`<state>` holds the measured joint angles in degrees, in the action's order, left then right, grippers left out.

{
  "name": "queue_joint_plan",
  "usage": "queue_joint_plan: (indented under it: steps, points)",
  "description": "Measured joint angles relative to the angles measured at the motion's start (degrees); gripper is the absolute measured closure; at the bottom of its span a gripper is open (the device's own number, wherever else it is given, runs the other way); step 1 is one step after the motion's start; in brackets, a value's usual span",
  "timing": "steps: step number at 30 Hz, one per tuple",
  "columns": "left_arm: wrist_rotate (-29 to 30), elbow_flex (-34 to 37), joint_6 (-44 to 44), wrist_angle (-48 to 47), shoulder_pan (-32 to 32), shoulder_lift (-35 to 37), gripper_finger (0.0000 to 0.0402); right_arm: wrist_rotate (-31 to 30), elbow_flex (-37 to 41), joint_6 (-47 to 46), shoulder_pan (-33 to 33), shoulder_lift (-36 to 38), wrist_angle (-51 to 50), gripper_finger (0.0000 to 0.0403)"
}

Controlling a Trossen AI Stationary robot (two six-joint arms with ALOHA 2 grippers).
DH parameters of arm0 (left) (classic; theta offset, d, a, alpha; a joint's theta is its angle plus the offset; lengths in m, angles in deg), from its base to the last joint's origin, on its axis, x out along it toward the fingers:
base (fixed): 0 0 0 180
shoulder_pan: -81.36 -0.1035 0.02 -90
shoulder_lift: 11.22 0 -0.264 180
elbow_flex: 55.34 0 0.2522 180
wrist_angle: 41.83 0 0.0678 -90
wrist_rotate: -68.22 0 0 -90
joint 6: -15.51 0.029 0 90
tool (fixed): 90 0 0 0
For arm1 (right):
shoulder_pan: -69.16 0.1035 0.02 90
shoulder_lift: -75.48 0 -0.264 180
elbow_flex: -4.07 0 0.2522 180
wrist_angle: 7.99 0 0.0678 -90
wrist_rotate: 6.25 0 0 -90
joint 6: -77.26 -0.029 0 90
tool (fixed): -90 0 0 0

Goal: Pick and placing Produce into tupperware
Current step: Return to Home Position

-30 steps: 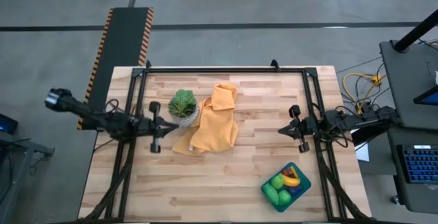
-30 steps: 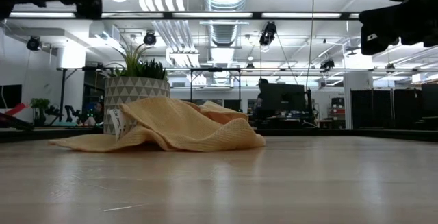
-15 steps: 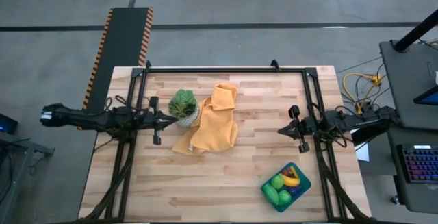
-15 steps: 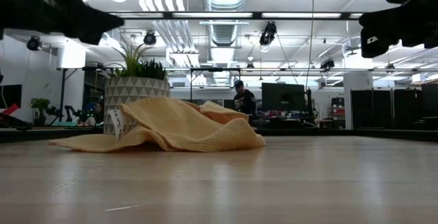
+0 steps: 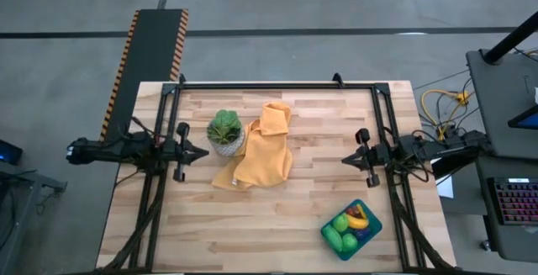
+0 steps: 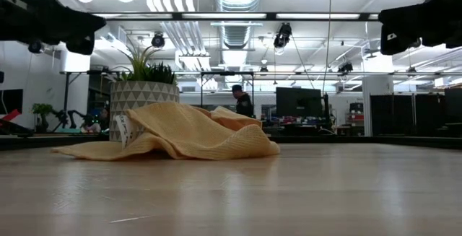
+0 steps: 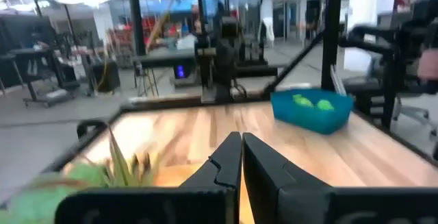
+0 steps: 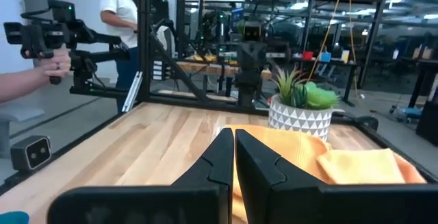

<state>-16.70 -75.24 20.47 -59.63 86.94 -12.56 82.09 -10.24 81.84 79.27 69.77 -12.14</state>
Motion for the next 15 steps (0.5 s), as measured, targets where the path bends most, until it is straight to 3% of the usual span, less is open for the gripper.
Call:
queue_joint_plan:
  steps: [5,15]
  points:
    - [-0.44,0.42,-0.21,-0.07,0.00,-0.46,0.0402,-2.99,0.00,1.49,0.00,0.00,0.10,0.0394]
    - [-0.40,3.87,-1.66,3.70,0.02,-0.14,0.0401,-3.01,0.00,0.25,0.00,0.00,0.06,0.0394]
